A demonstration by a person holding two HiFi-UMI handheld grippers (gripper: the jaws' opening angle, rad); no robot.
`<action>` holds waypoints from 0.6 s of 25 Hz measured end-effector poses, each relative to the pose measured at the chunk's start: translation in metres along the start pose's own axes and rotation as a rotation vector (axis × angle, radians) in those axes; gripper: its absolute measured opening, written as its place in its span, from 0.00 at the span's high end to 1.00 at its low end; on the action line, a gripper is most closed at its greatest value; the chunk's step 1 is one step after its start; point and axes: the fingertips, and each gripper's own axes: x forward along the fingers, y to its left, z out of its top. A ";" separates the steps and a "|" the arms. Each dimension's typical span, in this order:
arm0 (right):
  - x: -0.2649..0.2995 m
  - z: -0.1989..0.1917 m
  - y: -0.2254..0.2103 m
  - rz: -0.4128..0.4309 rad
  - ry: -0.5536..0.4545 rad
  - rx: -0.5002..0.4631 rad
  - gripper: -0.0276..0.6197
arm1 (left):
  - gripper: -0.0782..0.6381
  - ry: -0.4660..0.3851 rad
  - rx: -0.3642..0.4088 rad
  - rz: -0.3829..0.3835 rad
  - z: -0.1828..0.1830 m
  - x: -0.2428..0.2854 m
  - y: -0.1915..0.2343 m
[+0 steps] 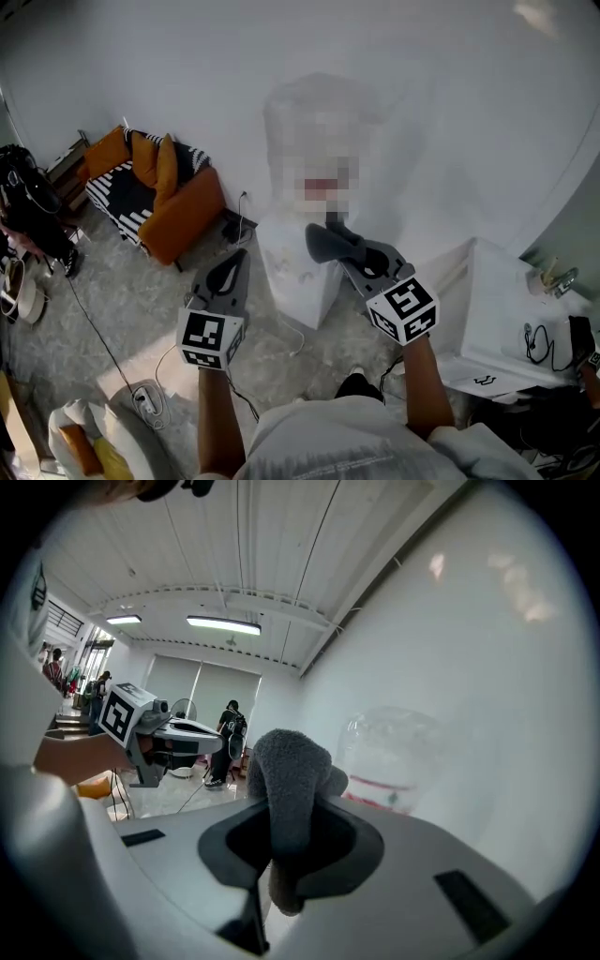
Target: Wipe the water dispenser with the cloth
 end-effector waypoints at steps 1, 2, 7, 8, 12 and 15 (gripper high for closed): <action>-0.003 0.003 0.000 0.003 -0.006 0.001 0.86 | 0.87 -0.008 0.001 -0.003 0.004 -0.001 -0.002; -0.006 0.005 0.001 0.003 -0.012 0.002 0.86 | 0.87 -0.014 0.004 -0.009 0.006 -0.003 -0.005; -0.008 0.001 0.009 0.002 0.002 -0.021 0.86 | 0.87 -0.012 0.013 -0.051 0.005 -0.007 -0.017; -0.008 -0.001 0.011 0.004 0.004 -0.018 0.86 | 0.87 -0.006 0.014 -0.057 0.003 -0.007 -0.019; -0.010 -0.001 0.013 -0.002 0.002 -0.014 0.86 | 0.87 0.015 0.014 -0.064 -0.003 -0.008 -0.022; -0.013 0.000 0.014 -0.005 -0.002 -0.008 0.86 | 0.87 0.021 0.010 -0.061 -0.005 -0.010 -0.022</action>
